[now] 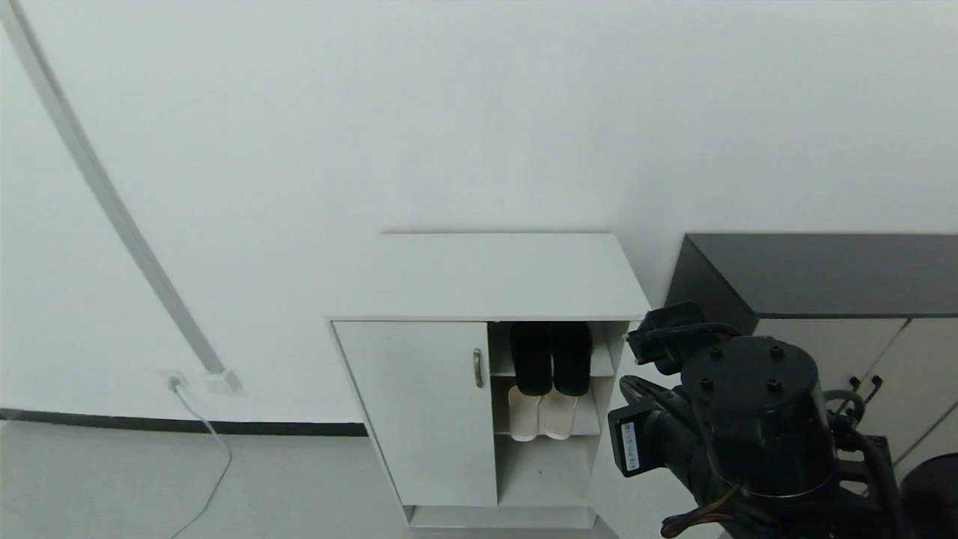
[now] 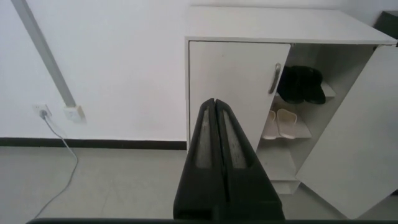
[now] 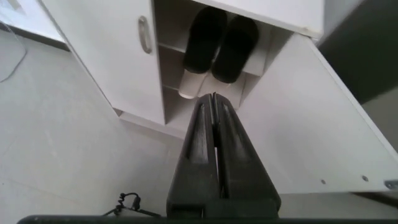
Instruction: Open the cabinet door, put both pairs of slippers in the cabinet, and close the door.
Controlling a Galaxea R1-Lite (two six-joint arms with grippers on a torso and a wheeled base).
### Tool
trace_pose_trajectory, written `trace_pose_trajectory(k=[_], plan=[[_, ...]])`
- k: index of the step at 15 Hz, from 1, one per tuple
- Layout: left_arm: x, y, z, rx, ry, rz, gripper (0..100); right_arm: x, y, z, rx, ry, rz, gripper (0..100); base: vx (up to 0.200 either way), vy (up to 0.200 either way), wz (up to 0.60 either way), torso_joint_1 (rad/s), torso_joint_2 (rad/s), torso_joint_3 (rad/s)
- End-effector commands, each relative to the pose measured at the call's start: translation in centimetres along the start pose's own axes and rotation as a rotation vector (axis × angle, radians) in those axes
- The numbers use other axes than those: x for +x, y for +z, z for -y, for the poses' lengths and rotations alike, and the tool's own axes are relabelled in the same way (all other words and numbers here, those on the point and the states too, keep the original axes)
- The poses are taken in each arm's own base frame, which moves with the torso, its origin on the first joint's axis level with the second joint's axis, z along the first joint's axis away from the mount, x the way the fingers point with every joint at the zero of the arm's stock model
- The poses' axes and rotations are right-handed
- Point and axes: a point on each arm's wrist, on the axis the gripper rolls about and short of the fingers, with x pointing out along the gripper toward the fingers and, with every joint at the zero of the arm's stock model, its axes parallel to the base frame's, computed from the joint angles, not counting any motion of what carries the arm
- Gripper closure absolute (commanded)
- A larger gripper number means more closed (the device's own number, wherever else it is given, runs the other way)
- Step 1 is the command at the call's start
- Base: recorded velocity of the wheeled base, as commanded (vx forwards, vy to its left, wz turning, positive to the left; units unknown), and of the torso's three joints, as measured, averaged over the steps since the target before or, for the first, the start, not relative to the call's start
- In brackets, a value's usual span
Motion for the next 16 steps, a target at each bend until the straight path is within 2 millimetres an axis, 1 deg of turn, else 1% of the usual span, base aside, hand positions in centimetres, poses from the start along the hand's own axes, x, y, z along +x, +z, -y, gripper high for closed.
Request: trace_pose_trajectory(k=[1, 3, 5, 8, 11, 12, 14, 16], plan=[[0.0, 0.0, 0.0, 0.000, 0.000, 0.000, 100, 0.0, 0.0, 0.0, -0.001, 0.001, -0.001, 100, 0.000, 0.000, -0.60, 0.017, 0.00, -0.002], [0.0, 0.0, 0.0, 0.000, 0.000, 0.000, 100, 0.0, 0.0, 0.0, 0.000, -0.001, -0.001, 100, 0.000, 0.000, -0.60, 0.012, 0.00, 0.000], [0.0, 0.0, 0.0, 0.000, -0.001, 0.000, 100, 0.5, -0.2, 0.1, -0.003, -0.019, -0.009, 100, 0.000, 0.000, 0.00, 0.000, 0.00, 0.000], [0.0, 0.0, 0.0, 0.000, 0.000, 0.000, 100, 0.7, -0.1, 0.4, -0.012, -0.032, -0.006, 100, 0.000, 0.000, 0.00, 0.000, 0.00, 0.000], [0.0, 0.0, 0.0, 0.000, -0.001, -0.001, 100, 1.7, 0.2, 1.4, 0.004, -0.070, -0.012, 100, 0.000, 0.000, 0.00, 0.000, 0.00, 0.000], [0.0, 0.0, 0.0, 0.000, 0.000, 0.000, 100, 2.3, 0.5, 1.9, 0.018, -0.095, -0.011, 100, 0.000, 0.000, 0.00, 0.000, 0.00, 0.000], [0.0, 0.0, 0.0, 0.000, 0.000, 0.000, 100, 3.2, 0.6, 2.7, 0.031, -0.110, -0.021, 100, -0.200, 0.000, 0.00, 0.000, 0.00, -0.002], [0.0, 0.0, 0.0, 0.000, 0.000, 0.000, 100, 3.9, 0.4, 3.1, 0.036, -0.115, -0.035, 100, -0.200, 0.000, 0.00, 0.005, 0.00, -0.002]])
